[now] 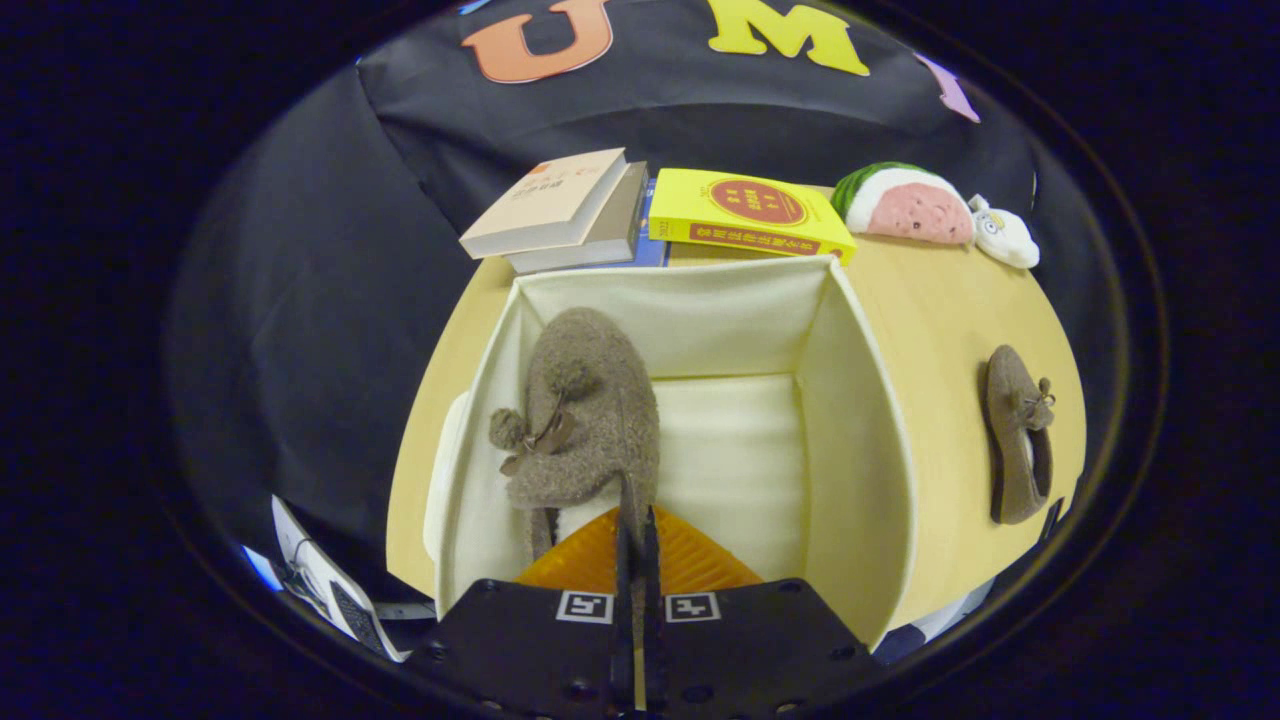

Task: Open the storage box then place both shoes into the box .Put the left shoe in first, then the right shoe, with the right side of both shoes facing outward in a uniform manner.

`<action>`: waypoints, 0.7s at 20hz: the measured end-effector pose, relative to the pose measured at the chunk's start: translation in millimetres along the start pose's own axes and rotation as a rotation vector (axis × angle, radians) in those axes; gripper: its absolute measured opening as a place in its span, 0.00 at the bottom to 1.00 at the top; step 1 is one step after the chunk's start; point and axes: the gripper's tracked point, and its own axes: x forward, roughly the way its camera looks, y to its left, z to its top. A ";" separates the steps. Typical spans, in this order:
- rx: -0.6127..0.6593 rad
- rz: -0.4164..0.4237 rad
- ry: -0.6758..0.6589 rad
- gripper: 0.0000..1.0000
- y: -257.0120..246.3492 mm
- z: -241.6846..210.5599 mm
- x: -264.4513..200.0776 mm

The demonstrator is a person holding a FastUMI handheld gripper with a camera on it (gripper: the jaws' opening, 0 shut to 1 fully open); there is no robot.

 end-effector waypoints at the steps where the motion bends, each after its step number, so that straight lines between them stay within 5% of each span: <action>1: -0.010 0.019 0.007 0.04 4.1 -2.3 0.2; 3: -0.032 0.063 -0.004 0.25 14.2 -2.9 1.0; 5: -0.060 0.083 -0.036 0.27 15.2 -1.9 -9.7; 11: -0.094 0.080 -0.119 0.96 -6.5 3.3 -49.2; 14: -0.113 0.032 -0.142 0.96 -32.9 0.3 -71.8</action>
